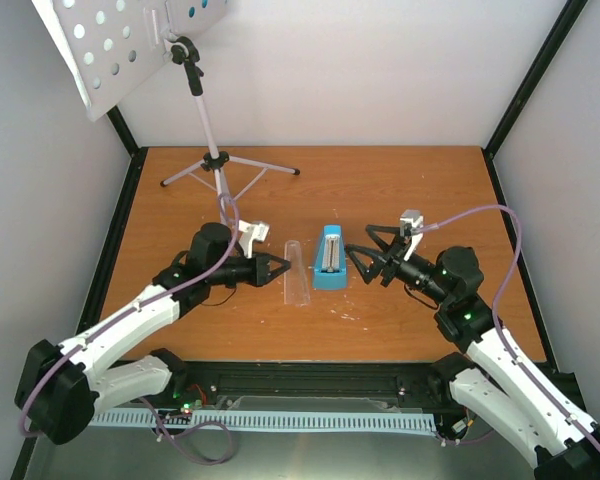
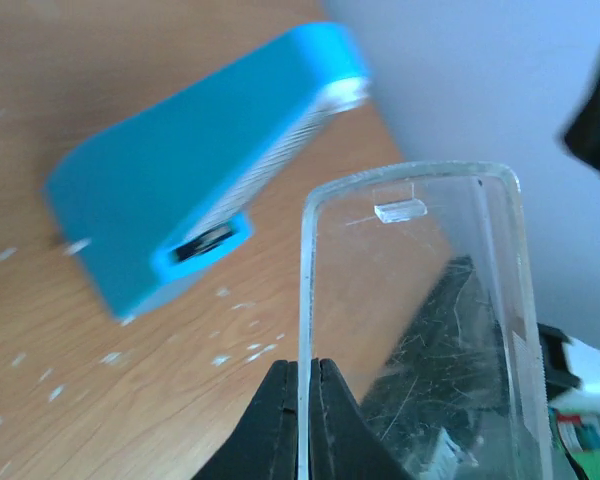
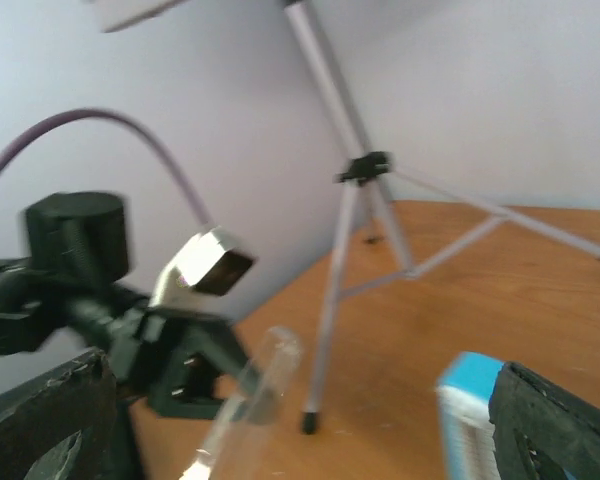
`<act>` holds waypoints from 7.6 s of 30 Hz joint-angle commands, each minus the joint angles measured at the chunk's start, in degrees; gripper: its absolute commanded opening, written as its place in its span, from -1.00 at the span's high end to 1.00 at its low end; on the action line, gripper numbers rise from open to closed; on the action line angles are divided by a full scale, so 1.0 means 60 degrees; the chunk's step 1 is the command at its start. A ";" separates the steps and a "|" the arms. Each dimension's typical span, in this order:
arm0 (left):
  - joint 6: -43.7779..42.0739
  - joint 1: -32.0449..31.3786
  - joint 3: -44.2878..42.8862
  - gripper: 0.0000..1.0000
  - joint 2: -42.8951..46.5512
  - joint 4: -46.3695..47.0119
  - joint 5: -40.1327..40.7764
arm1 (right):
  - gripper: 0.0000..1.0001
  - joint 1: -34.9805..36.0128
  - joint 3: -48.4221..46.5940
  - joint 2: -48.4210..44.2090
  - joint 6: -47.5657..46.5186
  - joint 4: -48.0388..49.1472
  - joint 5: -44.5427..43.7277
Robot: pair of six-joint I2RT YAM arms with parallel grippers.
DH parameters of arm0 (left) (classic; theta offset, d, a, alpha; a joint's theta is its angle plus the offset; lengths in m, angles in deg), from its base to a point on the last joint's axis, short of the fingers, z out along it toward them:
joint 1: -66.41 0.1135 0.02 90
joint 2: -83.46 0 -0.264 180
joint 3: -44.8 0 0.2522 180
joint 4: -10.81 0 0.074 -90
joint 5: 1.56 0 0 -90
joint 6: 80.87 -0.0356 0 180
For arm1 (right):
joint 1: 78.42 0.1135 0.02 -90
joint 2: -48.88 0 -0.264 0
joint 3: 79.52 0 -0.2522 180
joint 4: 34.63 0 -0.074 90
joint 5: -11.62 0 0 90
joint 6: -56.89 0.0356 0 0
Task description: Pack up the instrument practice props
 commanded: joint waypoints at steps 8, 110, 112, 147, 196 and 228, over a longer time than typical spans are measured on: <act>-0.0677 -0.0426 -0.0922 1.00 -0.0910 0.5333 -0.4181 | -1.00 0.0034 -0.1059 0.1221 0.2330 0.1848 0.5110; -0.0497 -0.0695 -0.0232 -0.62 -0.5836 0.6338 -0.1835 | 0.06 0.1926 0.0243 0.0121 -0.1865 -0.2735 -0.5408; -0.0386 -0.0772 -0.0236 -0.62 -0.5965 0.6568 -0.1941 | 0.05 0.1926 0.0272 0.0109 -0.1925 -0.2686 -0.5366; -0.3816 0.3404 -0.3268 -0.99 -0.0850 -0.1764 -0.0446 | 0.01 0.2403 0.2316 0.1325 -0.4670 0.3978 -0.5518; -0.5163 0.3433 -0.1901 -0.99 -0.1067 -0.0325 0.3838 | 0.02 0.3303 0.2825 0.5089 -0.4989 0.8092 -0.7238; -0.5115 0.3426 -0.1881 -0.99 -0.1006 -0.0310 0.3752 | 0.02 0.3401 0.3147 0.5285 -0.5077 0.8928 -0.7743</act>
